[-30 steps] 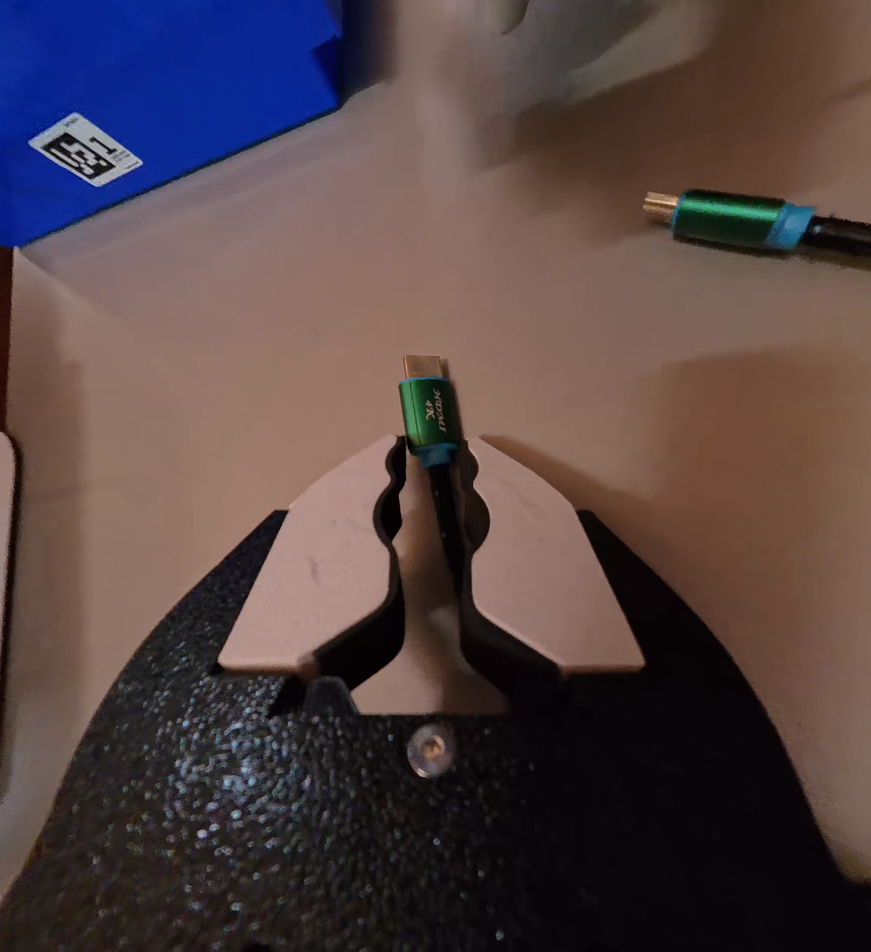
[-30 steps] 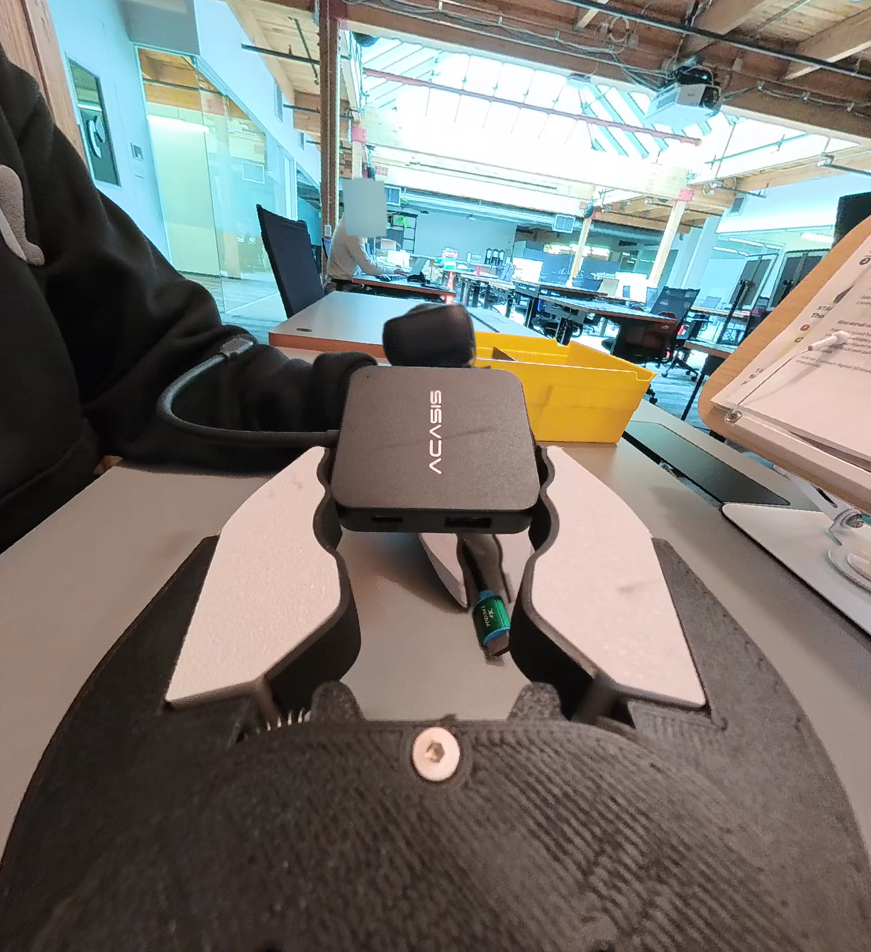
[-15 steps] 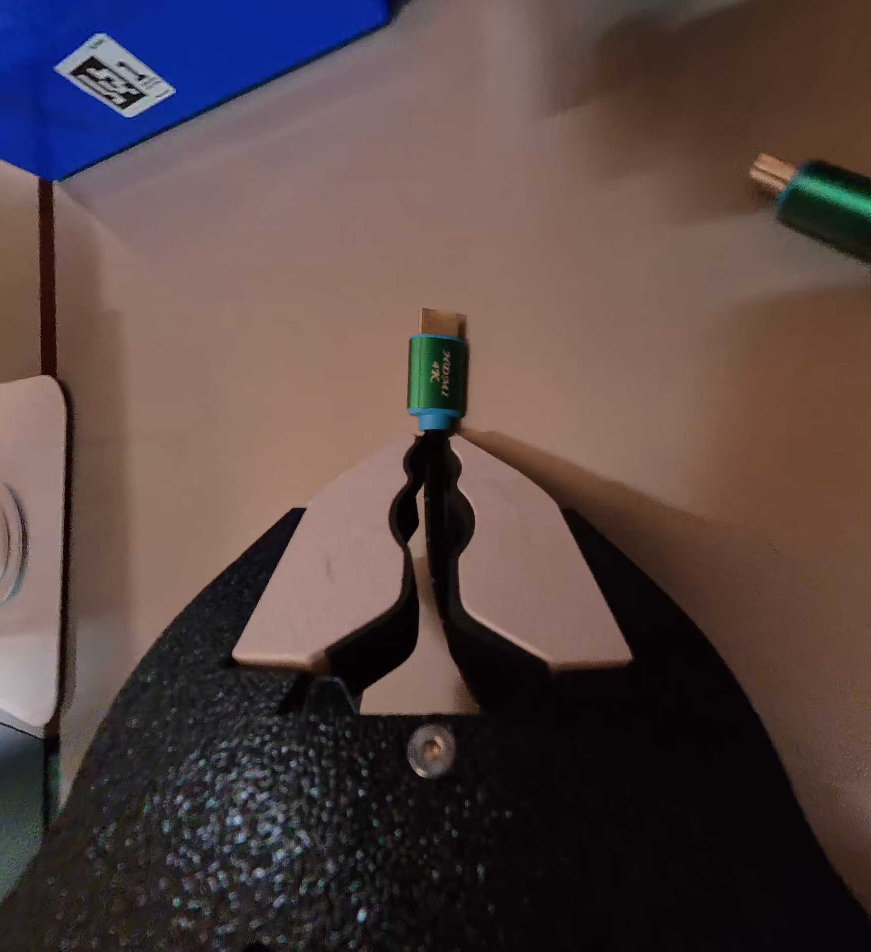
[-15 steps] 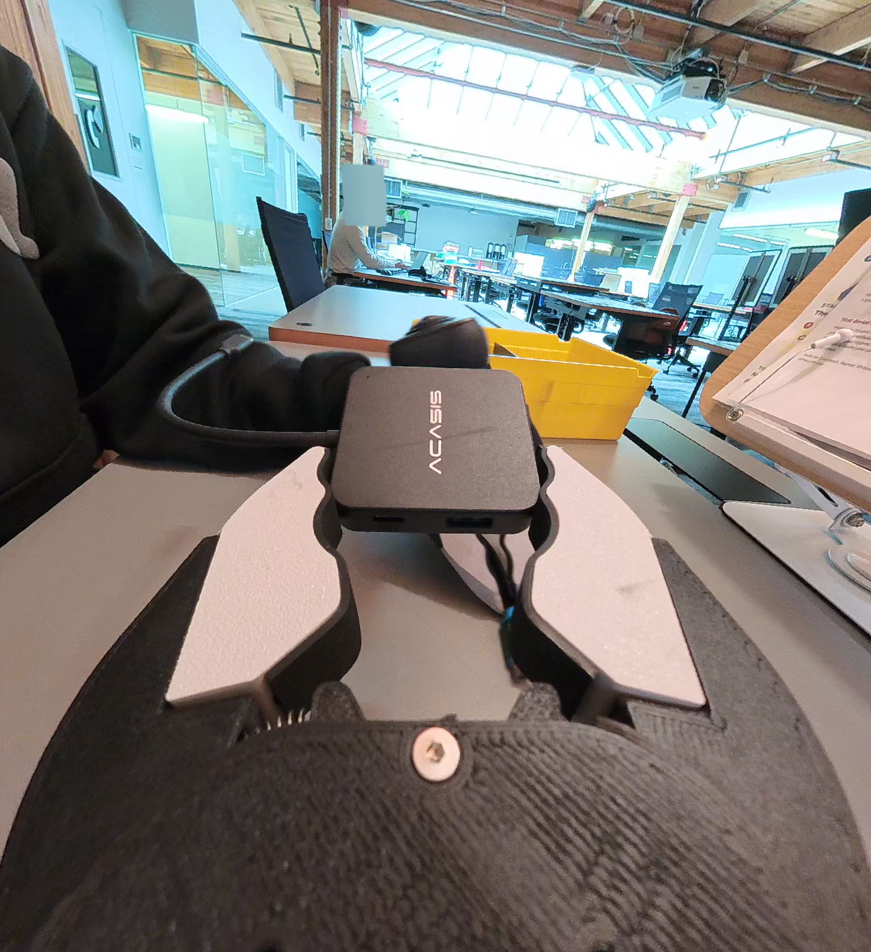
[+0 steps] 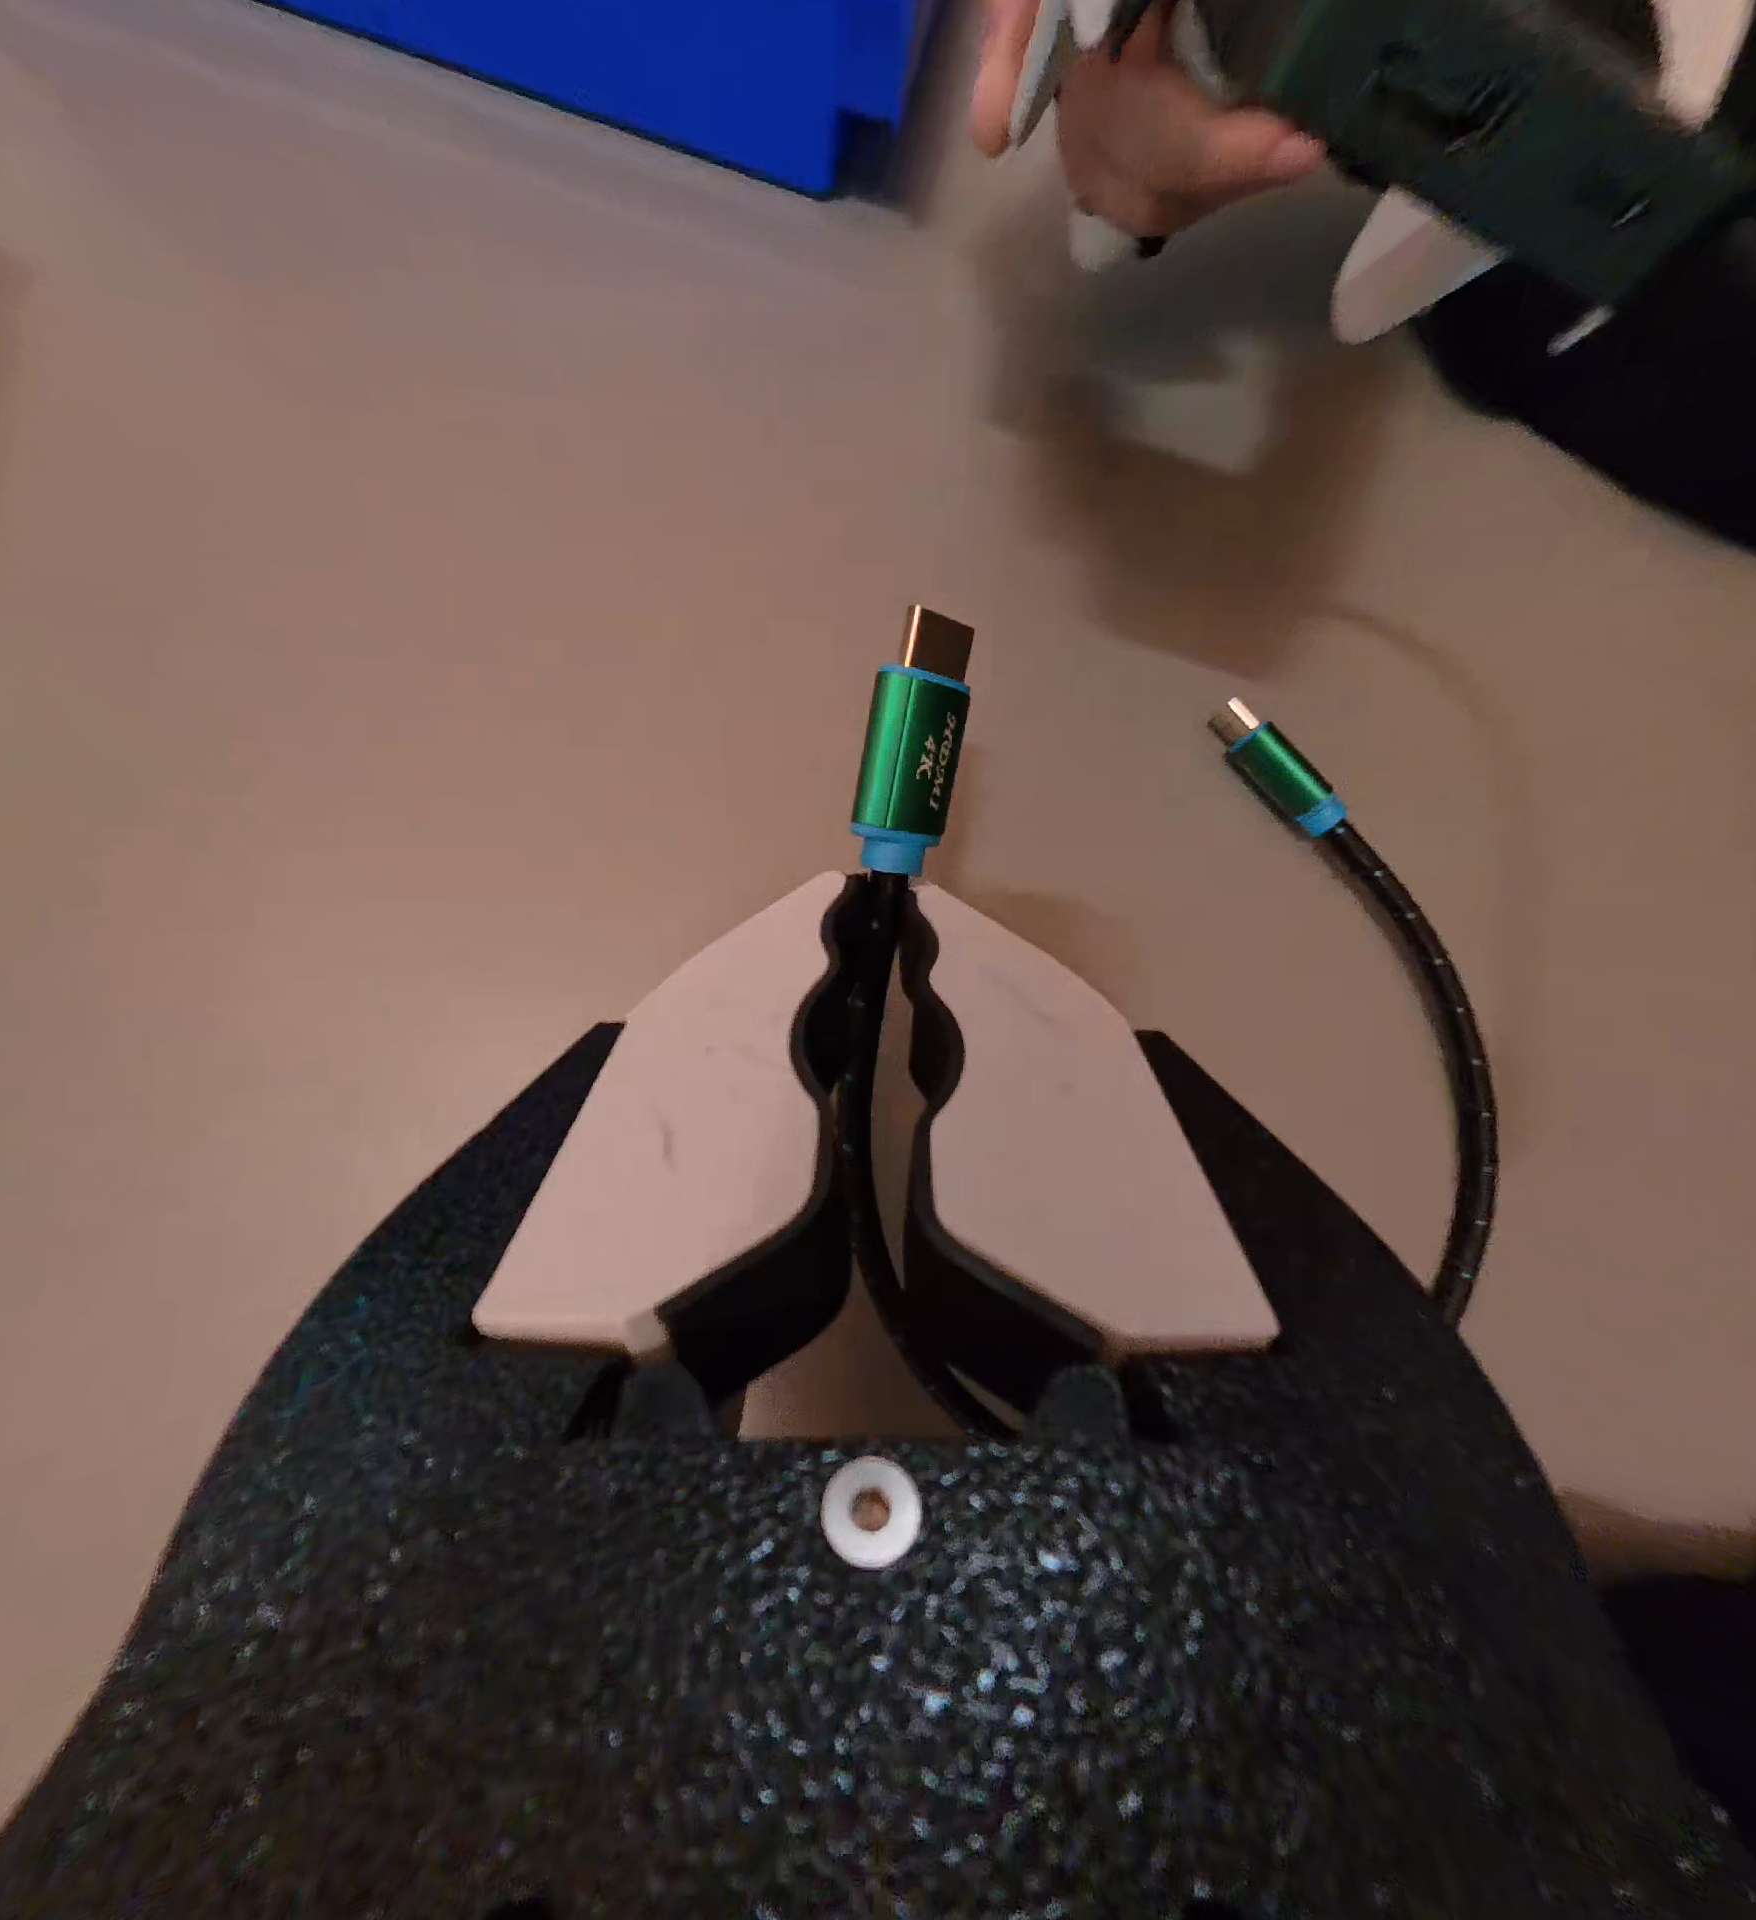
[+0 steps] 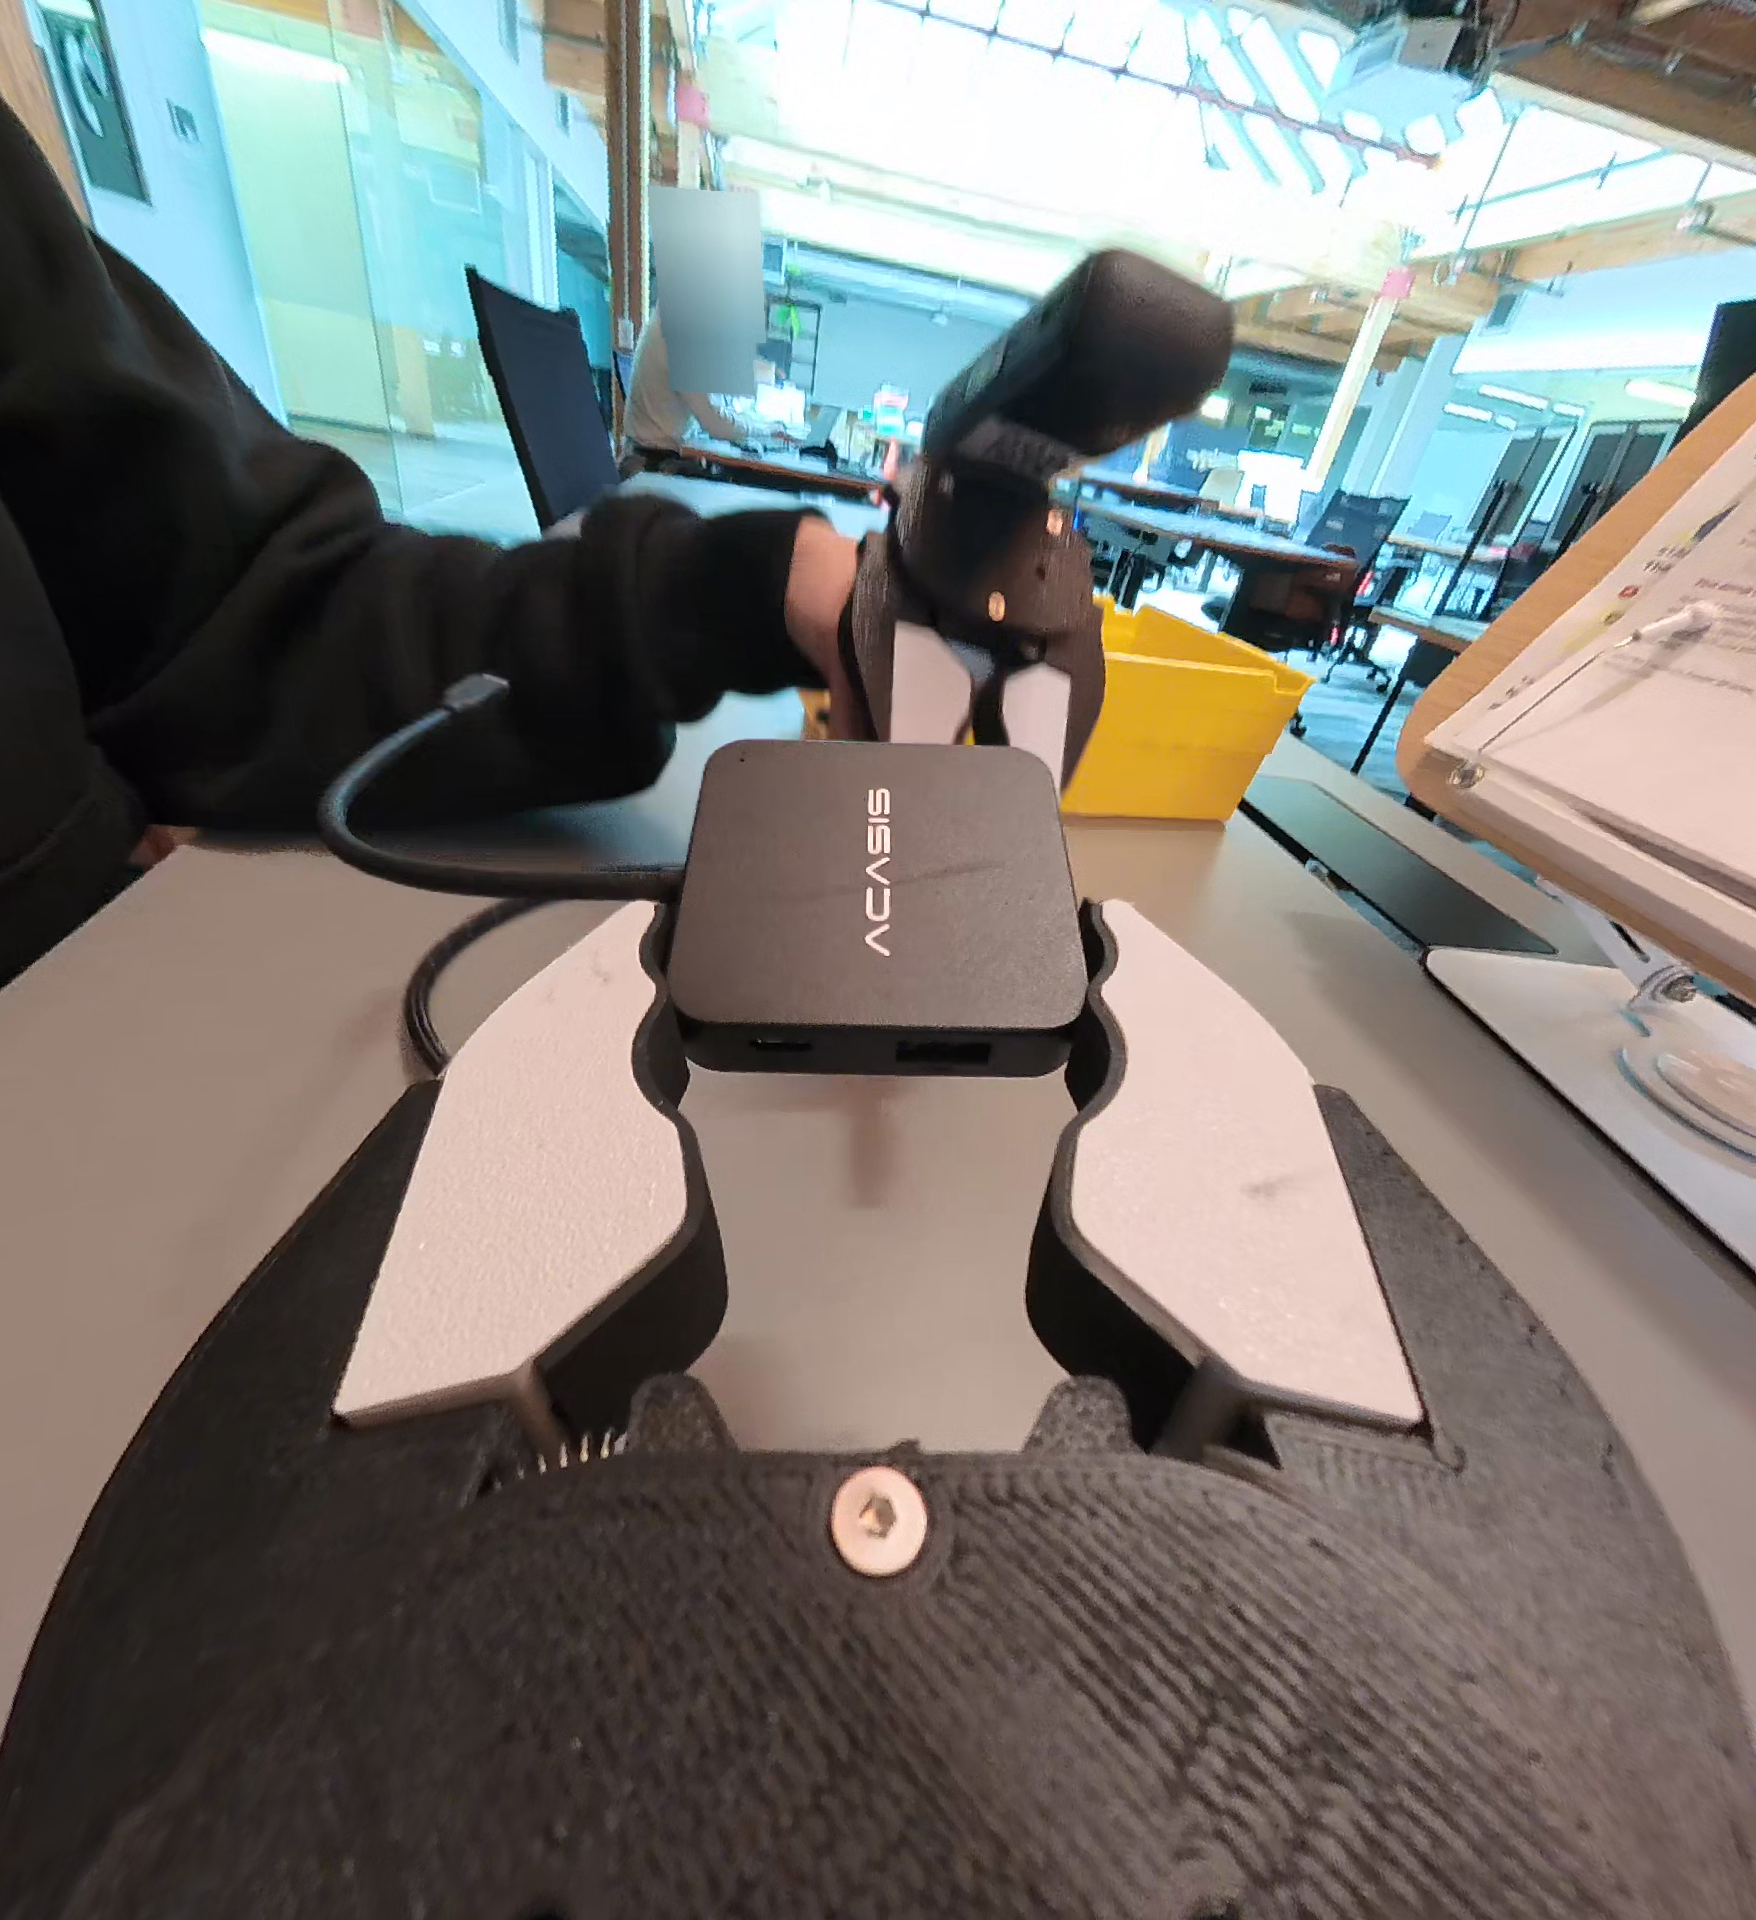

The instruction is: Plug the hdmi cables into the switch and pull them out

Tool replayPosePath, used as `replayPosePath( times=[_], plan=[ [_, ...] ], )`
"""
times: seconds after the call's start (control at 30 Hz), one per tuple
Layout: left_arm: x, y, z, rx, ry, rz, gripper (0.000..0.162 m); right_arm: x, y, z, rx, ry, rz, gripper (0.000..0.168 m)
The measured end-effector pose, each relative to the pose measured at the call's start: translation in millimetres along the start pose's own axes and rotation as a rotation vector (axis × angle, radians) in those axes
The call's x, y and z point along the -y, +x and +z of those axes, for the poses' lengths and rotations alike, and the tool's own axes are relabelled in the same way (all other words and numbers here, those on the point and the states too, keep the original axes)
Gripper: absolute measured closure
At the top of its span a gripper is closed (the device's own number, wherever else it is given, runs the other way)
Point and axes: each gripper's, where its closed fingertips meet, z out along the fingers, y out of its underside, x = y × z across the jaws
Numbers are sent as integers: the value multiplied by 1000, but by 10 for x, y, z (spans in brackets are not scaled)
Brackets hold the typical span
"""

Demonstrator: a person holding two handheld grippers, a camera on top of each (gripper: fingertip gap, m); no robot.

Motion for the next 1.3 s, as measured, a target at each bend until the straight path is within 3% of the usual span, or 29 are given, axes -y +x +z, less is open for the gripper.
replayPosePath(
  times=[0.1,0.27,0.4,0.6,0.87,1.0,1.3],
  plan=[
    [21,141,-105,-88,22,9,156,-43,-19,16,8,-31,-8,95],
    [11,3,-228,12,27,17,156,51,-21,-16,11,23,3,95],
    [-22,41,-299,1,14,28,156,23,42,-62,-31,8,-9,95],
    [-245,100,-130,-60,-96,123,156,24,127,-115,-69,33,9,95],
    [-173,-341,430,219,-57,373,156,19,151,-131,-77,41,12,95],
    [-122,-453,526,359,-46,562,156,3,165,-123,-72,41,16,95],
    [-64,-585,453,483,57,580,155,-40,114,-48,-52,-21,-27,95]
  ],
)
